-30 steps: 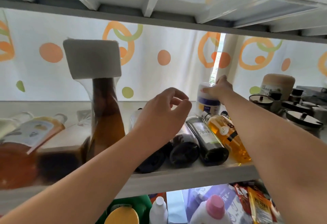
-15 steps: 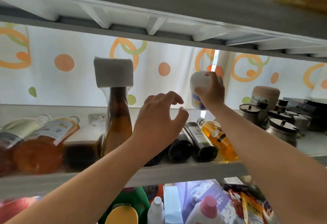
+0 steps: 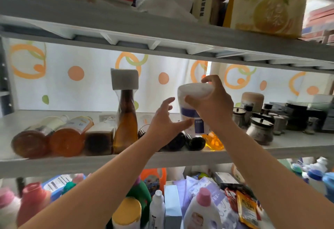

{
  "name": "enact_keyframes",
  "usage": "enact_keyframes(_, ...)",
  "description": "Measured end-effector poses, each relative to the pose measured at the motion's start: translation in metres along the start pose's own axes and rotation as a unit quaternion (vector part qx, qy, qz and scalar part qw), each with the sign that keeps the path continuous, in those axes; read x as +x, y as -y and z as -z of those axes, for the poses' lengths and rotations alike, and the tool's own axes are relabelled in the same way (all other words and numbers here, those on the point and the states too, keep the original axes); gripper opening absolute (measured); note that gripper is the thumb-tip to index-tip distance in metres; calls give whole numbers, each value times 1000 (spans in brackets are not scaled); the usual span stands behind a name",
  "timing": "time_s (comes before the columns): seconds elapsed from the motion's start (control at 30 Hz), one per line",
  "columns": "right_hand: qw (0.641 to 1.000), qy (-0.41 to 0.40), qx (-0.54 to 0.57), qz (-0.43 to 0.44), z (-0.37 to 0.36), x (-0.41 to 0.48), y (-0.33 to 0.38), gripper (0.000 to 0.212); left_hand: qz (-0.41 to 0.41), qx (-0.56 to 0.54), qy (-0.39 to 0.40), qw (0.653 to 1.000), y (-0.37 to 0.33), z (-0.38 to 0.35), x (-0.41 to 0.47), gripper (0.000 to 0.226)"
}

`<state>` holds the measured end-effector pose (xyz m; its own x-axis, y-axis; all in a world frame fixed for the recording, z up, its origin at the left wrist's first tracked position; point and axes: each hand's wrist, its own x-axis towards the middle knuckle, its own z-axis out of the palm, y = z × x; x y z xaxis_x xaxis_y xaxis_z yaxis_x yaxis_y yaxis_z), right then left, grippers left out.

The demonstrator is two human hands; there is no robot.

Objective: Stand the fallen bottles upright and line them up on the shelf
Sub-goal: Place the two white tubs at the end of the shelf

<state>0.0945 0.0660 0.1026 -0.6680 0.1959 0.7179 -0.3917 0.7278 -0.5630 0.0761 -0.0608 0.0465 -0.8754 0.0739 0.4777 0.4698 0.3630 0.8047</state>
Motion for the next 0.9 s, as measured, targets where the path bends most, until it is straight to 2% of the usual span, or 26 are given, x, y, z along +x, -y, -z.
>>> enact_keyframes(0.13, 999, 36, -31, 22, 14, -38, 30, 61, -55, -50, -12, 997, -1, 3, -24, 84)
enact_keyframes(0.23, 996, 43, -66, 51, 15, -59, 50, 61, -82, -72, -58, 992, 2, 22, -43, 77)
enact_keyframes(0.47, 992, 15, -2, 129, -11, -96, 91, 58, -99, -21, -145, 984, 15, 85, -85, 80)
enact_keyframes(0.67, 967, 150, 134, 153, -56, -115, 124, 55, -77, 52, -236, 967, 34, 144, -116, 86)
enact_keyframes(0.83, 939, 253, 170, 161, -105, -118, 155, 69, -53, 100, -270, 956, 51, 203, -131, 97)
enact_keyframes(0.9, 923, 280, 207, 162, -126, -113, 172, 79, -49, 113, -277, 953, 50, 220, -135, 95)
